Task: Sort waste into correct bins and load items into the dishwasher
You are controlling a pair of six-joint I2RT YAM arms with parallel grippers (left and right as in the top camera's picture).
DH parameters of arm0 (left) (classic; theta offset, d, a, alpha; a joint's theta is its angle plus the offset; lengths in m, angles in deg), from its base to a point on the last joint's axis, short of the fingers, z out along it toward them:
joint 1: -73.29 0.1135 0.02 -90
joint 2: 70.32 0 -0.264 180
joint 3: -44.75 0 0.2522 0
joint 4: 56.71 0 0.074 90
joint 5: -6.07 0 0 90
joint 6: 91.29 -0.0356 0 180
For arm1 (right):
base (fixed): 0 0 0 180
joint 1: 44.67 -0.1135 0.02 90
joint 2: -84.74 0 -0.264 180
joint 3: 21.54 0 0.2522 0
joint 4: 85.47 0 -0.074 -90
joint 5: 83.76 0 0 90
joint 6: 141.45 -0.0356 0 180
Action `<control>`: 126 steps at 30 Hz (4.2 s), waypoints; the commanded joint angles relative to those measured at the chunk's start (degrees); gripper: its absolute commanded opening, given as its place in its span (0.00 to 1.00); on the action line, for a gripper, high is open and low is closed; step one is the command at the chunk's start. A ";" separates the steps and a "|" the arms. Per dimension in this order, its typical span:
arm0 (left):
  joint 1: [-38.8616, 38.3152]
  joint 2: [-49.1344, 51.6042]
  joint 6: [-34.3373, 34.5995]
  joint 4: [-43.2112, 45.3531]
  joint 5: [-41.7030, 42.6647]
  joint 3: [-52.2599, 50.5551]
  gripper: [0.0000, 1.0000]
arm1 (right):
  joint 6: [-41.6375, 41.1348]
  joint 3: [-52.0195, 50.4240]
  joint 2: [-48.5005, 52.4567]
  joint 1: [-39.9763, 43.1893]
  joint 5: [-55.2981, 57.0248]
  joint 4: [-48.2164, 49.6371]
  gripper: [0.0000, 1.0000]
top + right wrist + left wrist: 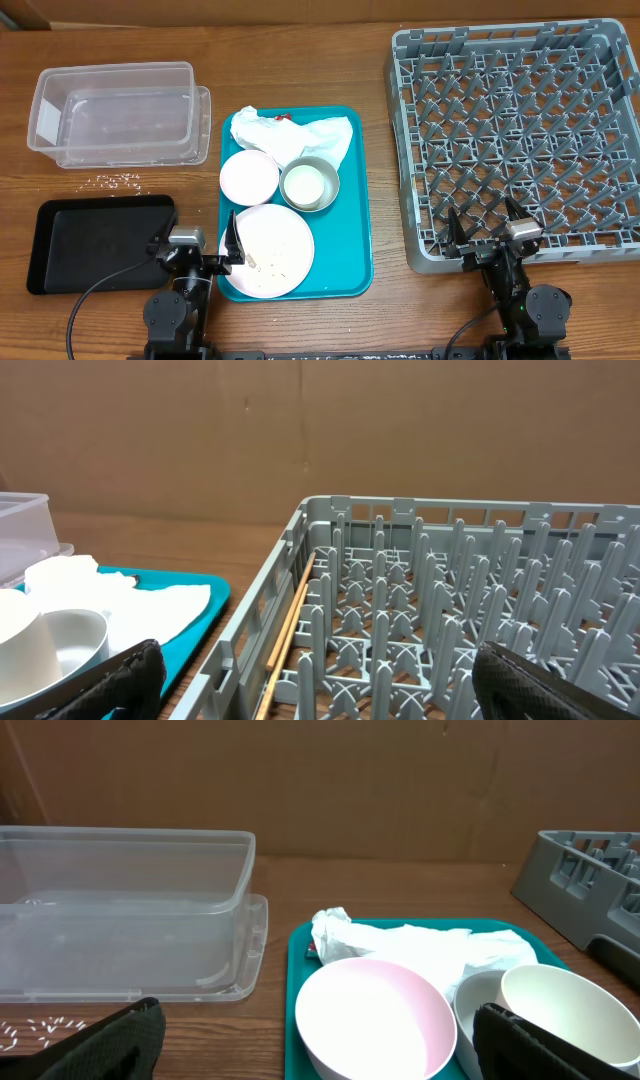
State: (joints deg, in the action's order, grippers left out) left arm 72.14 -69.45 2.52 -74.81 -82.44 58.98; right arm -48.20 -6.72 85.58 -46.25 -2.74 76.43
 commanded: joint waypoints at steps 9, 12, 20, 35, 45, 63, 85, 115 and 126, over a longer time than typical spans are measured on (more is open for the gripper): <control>-0.37 -0.61 -1.49 -0.07 0.00 -0.20 1.00 | 0.22 -0.59 -0.68 -0.07 0.31 0.35 1.00; -0.37 -0.61 -1.49 -0.07 0.00 -0.20 1.00 | 0.20 -0.59 -0.68 -0.07 0.31 0.35 1.00; -0.37 -0.61 -1.49 -0.07 0.00 -0.20 1.00 | 0.22 -0.59 -0.68 -0.07 0.33 0.35 1.00; -0.37 -0.61 -1.51 -0.07 0.00 -0.20 1.00 | 0.22 -0.59 -0.68 -0.07 0.31 0.35 1.00; -0.37 -0.61 -1.51 -0.07 0.00 -0.20 1.00 | 0.22 -0.59 -0.68 -0.07 0.33 0.35 1.00; -0.37 -0.61 -2.01 -0.04 -0.57 -0.20 1.00 | 0.22 -0.59 -0.68 -0.07 0.31 0.35 1.00; -0.37 -0.55 -5.31 32.65 12.94 1.51 1.00 | 0.20 -0.59 -0.68 -0.07 0.31 0.35 1.00; -0.42 94.40 -12.37 -70.58 10.32 109.02 1.00 | 0.22 -0.59 -0.68 -0.07 0.31 0.35 1.00; -0.39 103.78 -9.55 -75.54 27.89 114.55 1.00 | 0.22 -0.59 -0.68 -0.07 0.31 0.35 1.00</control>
State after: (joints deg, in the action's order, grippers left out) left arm 72.14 34.00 -8.71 -151.28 -63.25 171.69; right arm -48.20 -6.72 85.47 -46.25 -2.74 76.50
